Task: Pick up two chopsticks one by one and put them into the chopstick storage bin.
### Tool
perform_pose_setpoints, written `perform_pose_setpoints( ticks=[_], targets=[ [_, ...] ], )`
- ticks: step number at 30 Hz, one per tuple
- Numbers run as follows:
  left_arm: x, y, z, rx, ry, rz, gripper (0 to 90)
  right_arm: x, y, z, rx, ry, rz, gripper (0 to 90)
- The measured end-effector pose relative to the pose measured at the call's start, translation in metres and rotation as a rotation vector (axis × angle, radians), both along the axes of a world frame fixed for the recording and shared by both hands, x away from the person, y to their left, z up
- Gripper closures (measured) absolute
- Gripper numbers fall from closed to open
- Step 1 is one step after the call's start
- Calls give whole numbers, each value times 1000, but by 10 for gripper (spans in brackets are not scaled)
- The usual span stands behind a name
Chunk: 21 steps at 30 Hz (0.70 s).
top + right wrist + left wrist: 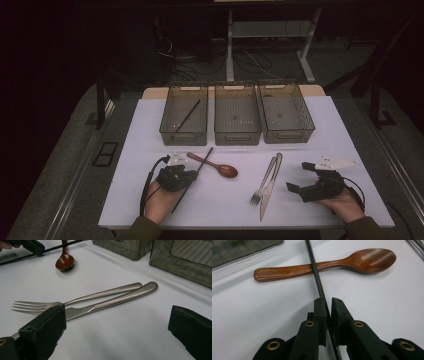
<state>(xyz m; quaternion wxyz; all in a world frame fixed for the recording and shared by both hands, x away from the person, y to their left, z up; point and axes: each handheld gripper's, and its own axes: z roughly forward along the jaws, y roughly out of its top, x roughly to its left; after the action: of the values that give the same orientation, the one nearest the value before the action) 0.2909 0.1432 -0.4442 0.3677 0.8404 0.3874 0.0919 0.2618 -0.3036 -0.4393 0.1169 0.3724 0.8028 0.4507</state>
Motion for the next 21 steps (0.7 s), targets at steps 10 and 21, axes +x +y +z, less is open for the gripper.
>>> perform_pose_setpoints(
  ticks=[10,21],
  targets=[
    [0,-1,1,-8,8,-13,851,0,0,0,0,0,1,10],
    [0,2,6,-29,11,-57,851,0,0,0,1,1,0,10]
  ],
)
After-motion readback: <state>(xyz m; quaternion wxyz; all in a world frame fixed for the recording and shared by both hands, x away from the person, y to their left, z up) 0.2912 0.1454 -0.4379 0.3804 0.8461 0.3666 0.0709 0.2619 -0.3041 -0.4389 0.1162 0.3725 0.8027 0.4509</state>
